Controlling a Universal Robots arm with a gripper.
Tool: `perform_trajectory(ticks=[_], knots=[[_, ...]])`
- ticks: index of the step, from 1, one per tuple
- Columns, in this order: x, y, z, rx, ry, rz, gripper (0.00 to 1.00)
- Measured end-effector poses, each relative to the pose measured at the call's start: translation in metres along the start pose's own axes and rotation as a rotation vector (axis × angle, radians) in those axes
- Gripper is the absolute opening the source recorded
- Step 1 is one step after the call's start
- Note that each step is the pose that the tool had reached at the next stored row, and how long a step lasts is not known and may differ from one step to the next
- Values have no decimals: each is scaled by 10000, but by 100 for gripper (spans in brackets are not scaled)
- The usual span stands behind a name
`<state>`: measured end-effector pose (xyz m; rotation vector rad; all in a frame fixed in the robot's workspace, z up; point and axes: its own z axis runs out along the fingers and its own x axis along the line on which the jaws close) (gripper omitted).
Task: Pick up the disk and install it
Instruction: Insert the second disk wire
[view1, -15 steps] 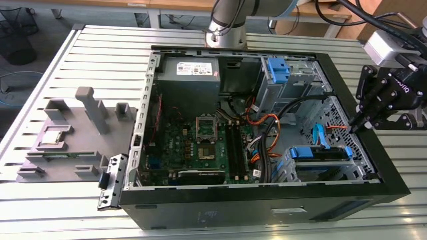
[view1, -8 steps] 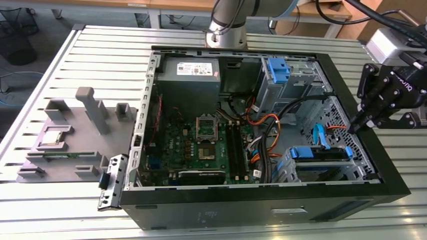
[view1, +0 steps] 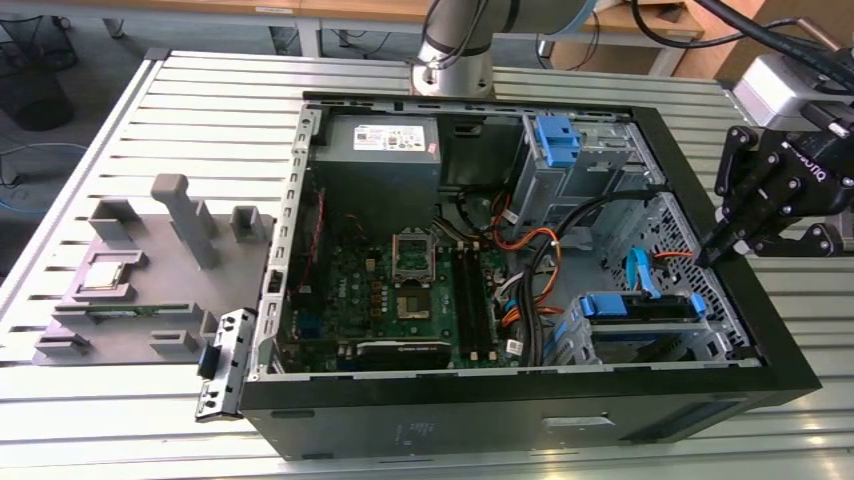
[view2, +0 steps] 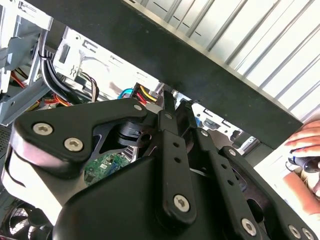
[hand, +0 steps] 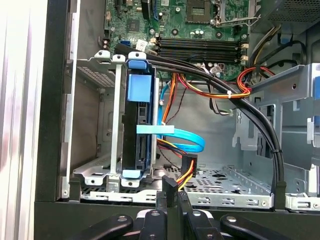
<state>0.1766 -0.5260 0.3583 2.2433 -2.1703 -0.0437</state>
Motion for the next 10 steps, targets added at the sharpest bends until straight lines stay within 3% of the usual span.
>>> perform_trajectory(ticks=[1,2,8,9,10], knots=[[0,-1,0,-42,1,-2,24],[0,-3,0,-154,-2,-1,24],[1,-20,10,-1088,-37,5,24],[1,-21,11,-1192,-40,6,24],[1,-21,11,-1225,-40,6,24]])
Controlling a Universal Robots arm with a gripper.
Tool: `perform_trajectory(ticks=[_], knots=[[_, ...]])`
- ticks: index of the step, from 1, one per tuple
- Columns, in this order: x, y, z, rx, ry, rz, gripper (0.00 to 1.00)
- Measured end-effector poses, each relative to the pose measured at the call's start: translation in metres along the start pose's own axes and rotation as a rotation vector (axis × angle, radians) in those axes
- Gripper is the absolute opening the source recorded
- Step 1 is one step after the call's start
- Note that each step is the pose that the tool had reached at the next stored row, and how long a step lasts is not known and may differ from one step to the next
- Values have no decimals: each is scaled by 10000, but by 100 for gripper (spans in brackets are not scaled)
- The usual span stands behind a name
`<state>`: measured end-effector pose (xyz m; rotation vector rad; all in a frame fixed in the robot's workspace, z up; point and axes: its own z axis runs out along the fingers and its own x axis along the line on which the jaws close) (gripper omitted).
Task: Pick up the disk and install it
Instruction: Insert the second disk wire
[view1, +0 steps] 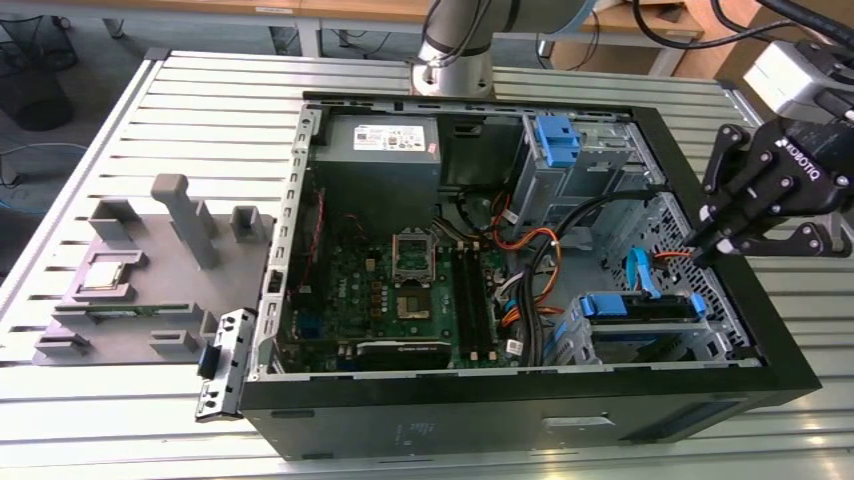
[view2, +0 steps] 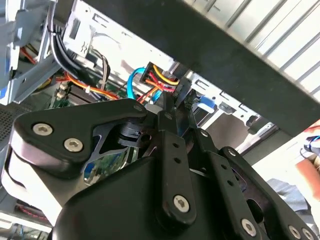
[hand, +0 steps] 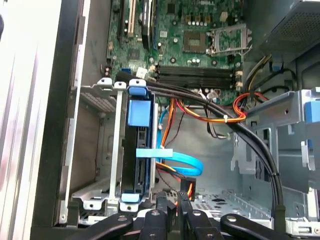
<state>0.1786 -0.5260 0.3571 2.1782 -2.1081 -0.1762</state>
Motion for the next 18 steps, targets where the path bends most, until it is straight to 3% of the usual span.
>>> perform_trajectory(ticks=[8,18], knots=[[1,-24,0,-17,18,3,24],[-1,-145,-8,-166,108,18,24]])
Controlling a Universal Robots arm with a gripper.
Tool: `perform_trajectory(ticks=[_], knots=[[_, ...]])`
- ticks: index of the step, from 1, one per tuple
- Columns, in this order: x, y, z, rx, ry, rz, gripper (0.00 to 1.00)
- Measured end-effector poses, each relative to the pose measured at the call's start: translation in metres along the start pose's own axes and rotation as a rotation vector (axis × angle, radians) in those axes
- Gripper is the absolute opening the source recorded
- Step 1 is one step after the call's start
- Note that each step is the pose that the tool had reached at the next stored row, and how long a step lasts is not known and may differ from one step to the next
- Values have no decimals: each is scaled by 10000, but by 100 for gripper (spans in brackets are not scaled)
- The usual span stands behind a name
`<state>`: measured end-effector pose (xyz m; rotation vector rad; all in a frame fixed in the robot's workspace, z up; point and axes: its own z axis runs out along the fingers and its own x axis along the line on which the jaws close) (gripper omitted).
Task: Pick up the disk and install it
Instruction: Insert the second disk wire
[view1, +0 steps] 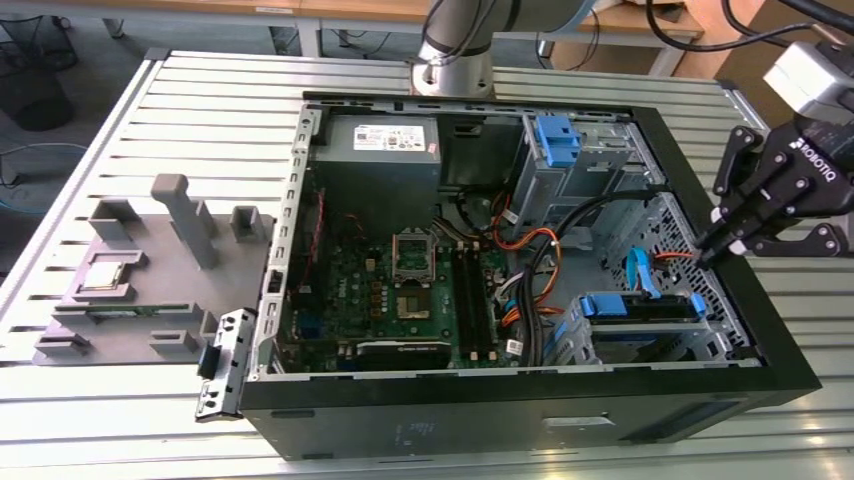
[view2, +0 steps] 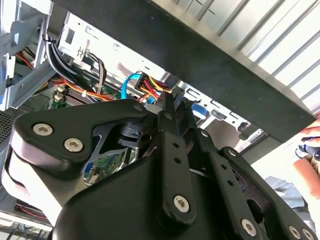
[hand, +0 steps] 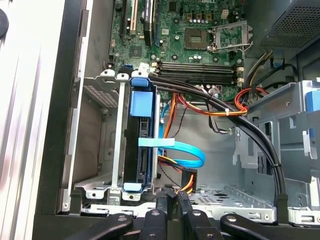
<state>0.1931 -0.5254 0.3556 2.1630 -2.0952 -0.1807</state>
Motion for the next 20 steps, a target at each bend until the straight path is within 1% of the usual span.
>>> perform_trajectory(ticks=[2,6,8,13,20], knots=[[-1,-16,6,-20,37,7,24],[-5,-32,30,-56,153,28,24],[-8,-33,37,-67,192,35,24],[-12,-34,38,-69,227,40,24],[-12,-35,39,-69,240,42,24]])
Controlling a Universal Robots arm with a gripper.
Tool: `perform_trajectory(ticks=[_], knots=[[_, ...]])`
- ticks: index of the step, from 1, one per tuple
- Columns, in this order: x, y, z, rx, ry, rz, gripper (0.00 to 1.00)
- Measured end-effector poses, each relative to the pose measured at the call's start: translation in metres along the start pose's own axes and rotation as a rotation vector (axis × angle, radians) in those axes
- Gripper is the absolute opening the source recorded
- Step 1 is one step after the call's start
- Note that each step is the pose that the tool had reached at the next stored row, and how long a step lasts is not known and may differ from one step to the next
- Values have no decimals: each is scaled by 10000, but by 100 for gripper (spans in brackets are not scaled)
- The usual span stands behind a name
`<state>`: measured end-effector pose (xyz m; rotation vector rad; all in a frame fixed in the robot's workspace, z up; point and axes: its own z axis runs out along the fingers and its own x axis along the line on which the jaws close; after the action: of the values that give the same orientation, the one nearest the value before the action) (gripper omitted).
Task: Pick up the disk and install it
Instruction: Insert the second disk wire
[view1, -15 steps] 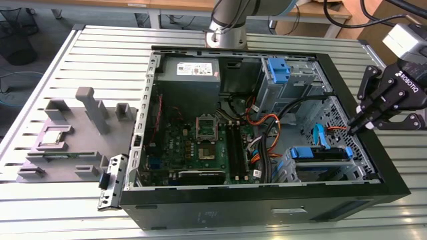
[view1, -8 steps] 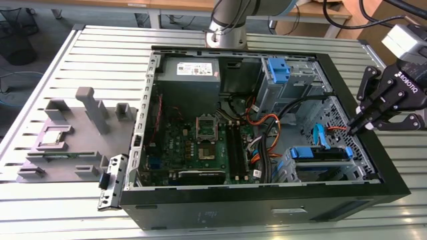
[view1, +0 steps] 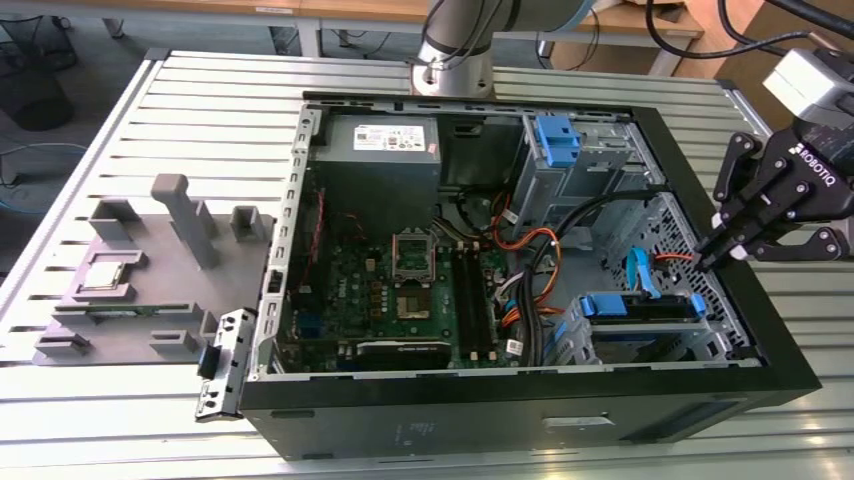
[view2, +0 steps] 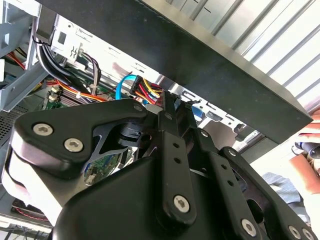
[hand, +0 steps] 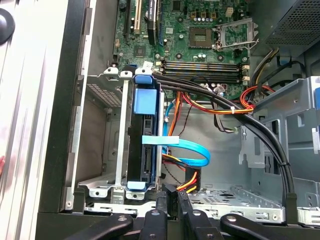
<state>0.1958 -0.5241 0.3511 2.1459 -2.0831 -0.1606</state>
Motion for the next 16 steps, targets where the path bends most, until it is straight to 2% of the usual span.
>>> perform_trajectory(ticks=[4,5,16], knots=[[0,0,0,-1,10,2,22],[0,0,0,0,11,2,16],[-1,0,2,-1,29,6,16]])
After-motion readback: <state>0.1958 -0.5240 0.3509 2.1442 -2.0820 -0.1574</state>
